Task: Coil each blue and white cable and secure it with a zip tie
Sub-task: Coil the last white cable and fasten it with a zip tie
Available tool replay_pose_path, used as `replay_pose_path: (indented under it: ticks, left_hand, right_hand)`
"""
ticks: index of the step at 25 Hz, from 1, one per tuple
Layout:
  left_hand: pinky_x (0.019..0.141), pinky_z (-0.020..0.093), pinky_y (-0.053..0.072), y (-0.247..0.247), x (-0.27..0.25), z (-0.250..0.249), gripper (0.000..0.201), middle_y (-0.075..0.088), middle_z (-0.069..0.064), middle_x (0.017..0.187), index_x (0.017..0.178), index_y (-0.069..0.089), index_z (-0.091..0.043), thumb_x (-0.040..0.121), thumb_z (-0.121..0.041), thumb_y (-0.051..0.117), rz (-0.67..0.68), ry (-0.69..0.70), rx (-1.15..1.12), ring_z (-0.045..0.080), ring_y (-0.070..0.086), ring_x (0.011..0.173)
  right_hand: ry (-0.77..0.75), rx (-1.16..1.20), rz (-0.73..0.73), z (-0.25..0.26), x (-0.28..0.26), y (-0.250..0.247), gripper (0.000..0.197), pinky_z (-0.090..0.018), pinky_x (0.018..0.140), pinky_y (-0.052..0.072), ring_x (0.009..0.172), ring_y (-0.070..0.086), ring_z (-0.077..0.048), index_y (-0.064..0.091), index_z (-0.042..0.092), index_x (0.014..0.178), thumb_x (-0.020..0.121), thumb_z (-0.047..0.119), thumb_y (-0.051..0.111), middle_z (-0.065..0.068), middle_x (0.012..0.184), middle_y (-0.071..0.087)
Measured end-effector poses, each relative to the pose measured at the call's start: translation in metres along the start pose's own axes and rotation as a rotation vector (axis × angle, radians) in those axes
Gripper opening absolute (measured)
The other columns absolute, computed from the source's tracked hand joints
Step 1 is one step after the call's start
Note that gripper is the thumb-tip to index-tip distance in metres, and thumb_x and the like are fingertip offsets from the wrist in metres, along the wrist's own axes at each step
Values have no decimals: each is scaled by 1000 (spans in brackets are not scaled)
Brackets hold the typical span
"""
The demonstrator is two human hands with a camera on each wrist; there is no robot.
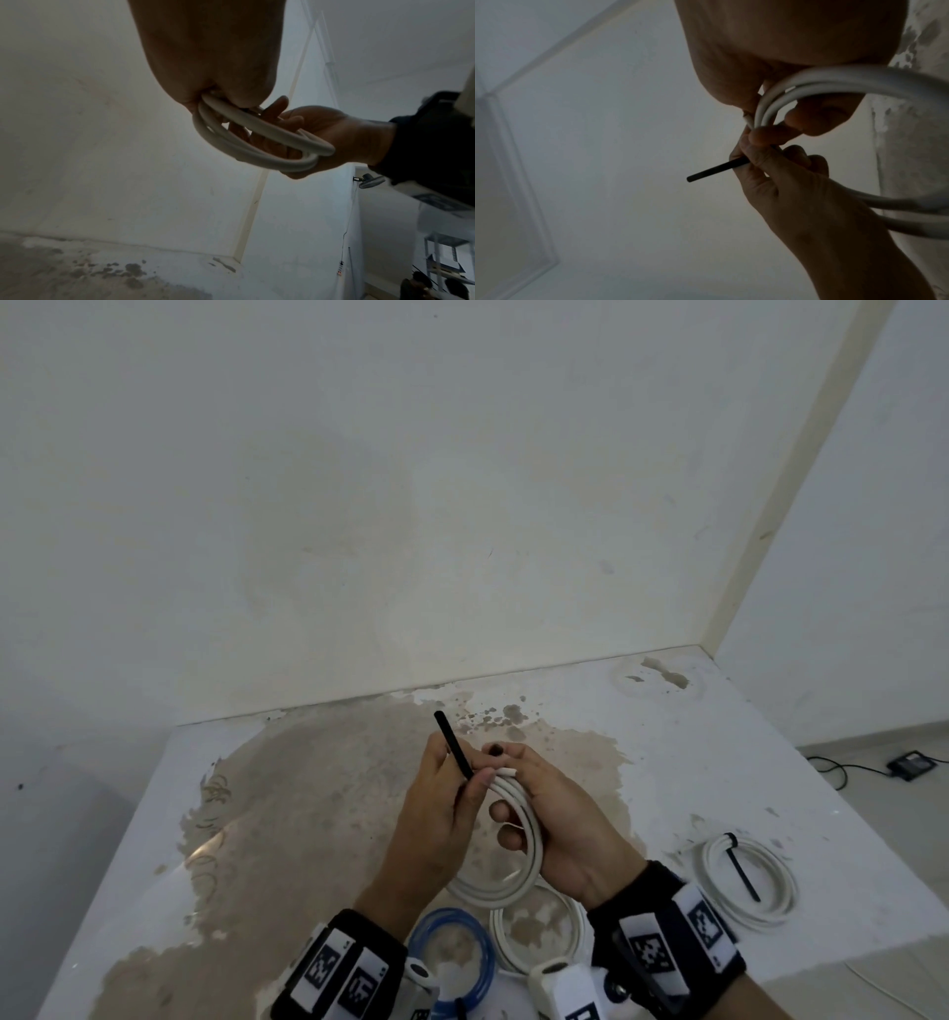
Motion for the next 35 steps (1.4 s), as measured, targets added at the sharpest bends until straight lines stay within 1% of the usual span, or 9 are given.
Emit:
replay_pose_path:
  ticks: [3, 8, 16, 20, 25, 27, 31, 33, 35]
  left_hand:
    - [84, 12, 41, 1, -2, 1, 17, 52, -1, 102, 104, 63, -23, 97, -24, 47, -37, -22, -20, 3, 54, 96]
    - [82, 28, 49, -4, 3, 3, 12, 55, -4, 100, 103, 59, -37, 96, -30, 51, -35, -50, -81, 14, 59, 94]
    - [65, 34, 53, 0, 6, -2, 11, 58, -8, 94, 102, 55, -27, 95, -36, 57, -18, -183, -79, 14, 62, 80]
    - [64, 16, 45, 9, 4, 4, 7, 55, -11, 99, 107, 43, -28, 102, -32, 43, 54, -193, 95, 6, 61, 81]
    - [54, 24, 40, 11, 5, 2, 15, 45, -2, 90, 94, 38, -34, 100, -42, 27, 90, -212, 67, 13, 50, 64]
    - [54, 26, 41, 10, 7, 3, 16, 44, 1, 88, 86, 35, -46, 97, -47, 23, 63, -238, 35, 13, 49, 63]
    - [60, 27, 45, 7, 10, 2, 18, 42, 5, 88, 82, 37, -49, 96, -45, 25, -9, -237, -26, 12, 46, 67]
    - [64, 27, 46, 5, 10, 3, 19, 41, 7, 92, 83, 40, -44, 96, -43, 26, -26, -232, -34, 12, 47, 71]
    - [70, 23, 48, 4, 9, 3, 29, 40, 2, 97, 85, 51, -27, 98, -41, 28, -17, -219, 23, 16, 52, 80]
  right_hand:
    - [-41, 45, -39, 2, -3, -1, 16, -19, 33, 28, 40, 43, -8, 61, 15, 105, 104, 15, 45, 1, 65, 57]
    - [-104, 102, -32, 7, -4, -3, 18, -20, 36, 26, 42, 42, -8, 62, 12, 98, 103, 15, 45, -2, 70, 55]
    - [-492, -333, -276, 10, -8, -3, 18, -18, 43, 35, 47, 41, -6, 66, 12, 93, 101, 11, 50, 5, 72, 59]
    - [-462, -386, -278, 9, 4, -7, 15, -15, 43, 37, 44, 44, -1, 67, 10, 98, 100, 9, 52, -3, 81, 63]
    - [-370, -326, -240, 1, 15, -9, 17, -22, 39, 29, 40, 32, -8, 67, 6, 96, 101, 9, 51, 7, 59, 52]
    - [-367, -327, -237, 0, 16, -8, 18, -21, 39, 29, 40, 32, -8, 67, 5, 97, 102, 9, 50, 8, 57, 52]
    - [-358, -312, -209, -2, 17, -4, 18, -20, 38, 29, 40, 31, -8, 64, 3, 102, 103, 9, 47, 10, 54, 53]
    - [-355, -298, -209, -3, 20, -4, 18, -21, 38, 29, 41, 31, -9, 64, 4, 103, 103, 10, 47, 0, 61, 54]
    - [-353, -292, -213, -1, 21, -6, 18, -21, 39, 28, 42, 31, -9, 64, 6, 103, 103, 10, 47, -5, 66, 52]
Point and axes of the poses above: each hand's wrist, its own x-axis towards the middle knuckle, its own y-axis out of the palm, z = x × y, the point moved 4 cm from there along x, towards the middle knuckle
